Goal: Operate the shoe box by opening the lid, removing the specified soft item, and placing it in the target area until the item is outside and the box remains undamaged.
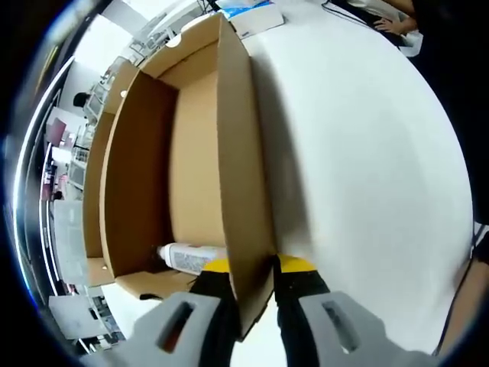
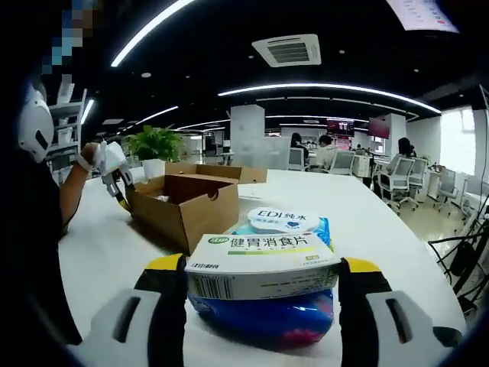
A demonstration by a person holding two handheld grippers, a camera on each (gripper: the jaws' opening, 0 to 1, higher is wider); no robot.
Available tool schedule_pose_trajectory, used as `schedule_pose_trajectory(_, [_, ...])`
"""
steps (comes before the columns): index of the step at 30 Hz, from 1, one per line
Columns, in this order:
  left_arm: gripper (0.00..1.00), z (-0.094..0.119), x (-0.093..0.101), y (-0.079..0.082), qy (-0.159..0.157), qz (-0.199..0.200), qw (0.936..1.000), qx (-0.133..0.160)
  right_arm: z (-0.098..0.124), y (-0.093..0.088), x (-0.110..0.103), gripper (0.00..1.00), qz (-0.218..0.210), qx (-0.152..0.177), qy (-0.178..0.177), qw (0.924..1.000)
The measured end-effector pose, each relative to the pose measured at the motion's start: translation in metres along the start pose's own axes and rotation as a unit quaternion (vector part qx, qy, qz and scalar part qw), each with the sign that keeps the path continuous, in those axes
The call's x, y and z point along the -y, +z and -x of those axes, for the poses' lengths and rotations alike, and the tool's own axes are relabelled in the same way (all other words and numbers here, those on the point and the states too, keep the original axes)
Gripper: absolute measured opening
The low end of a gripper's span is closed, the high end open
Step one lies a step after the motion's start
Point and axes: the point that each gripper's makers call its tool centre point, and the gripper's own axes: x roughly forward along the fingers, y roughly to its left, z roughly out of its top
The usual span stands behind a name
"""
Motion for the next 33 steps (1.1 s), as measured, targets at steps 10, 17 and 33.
schedule_pose_trajectory(10, [0.15,0.004,0.008,0.011,0.001,-0.002,1.0000,0.001,-0.003,0.003,-0.005,0.83,-0.035,0.002,-0.133,0.9905])
schedule_pose_trajectory(17, [0.15,0.006,0.011,0.015,0.001,-0.002,1.0000,0.007,-0.004,0.001,-0.006,0.82,-0.045,0.013,-0.173,0.9838])
schedule_pose_trajectory(33, [0.15,0.007,0.013,0.017,0.000,-0.002,0.9999,0.012,0.008,0.020,-0.011,0.84,-0.027,0.029,-0.151,0.9878])
